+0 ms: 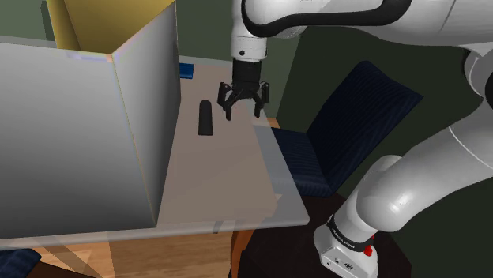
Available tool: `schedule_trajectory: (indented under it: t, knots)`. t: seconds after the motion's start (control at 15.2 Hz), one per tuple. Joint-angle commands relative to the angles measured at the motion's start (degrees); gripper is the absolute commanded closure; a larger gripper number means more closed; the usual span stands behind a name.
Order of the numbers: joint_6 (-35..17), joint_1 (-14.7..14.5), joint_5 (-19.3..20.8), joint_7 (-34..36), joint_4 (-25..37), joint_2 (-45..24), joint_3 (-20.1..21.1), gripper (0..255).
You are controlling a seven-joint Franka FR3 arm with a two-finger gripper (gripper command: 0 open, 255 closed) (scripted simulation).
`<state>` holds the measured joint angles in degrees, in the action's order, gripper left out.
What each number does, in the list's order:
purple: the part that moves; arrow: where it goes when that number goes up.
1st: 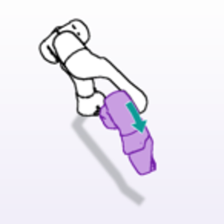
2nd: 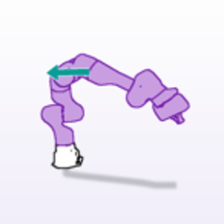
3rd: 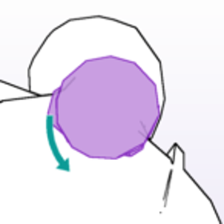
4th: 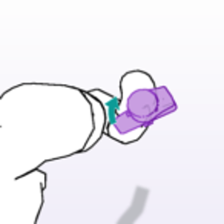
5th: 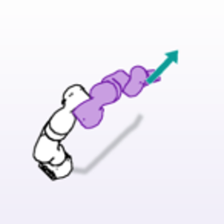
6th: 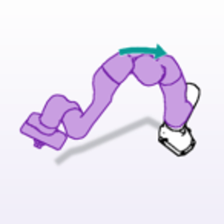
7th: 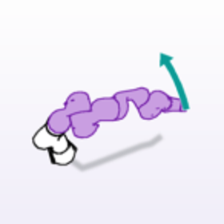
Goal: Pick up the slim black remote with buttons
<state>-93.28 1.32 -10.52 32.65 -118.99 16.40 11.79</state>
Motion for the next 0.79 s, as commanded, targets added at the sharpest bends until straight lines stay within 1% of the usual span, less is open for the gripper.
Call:
schedule_trajectory:
  t: [0.0,0.46,0.53,0.73]
  knots:
    - [-0.87,0.18,-0.52,4.69,4.21,-4.47,1.08,0]
    - [-2.72,0.10,-0.32,18.93,19.36,-19.29,2.68,0]
    - [-2.72,0.04,-0.32,18.95,19.39,-19.32,2.62,0]
    - [-4.97,-0.01,-0.36,18.57,17.19,-19.40,2.62,0]
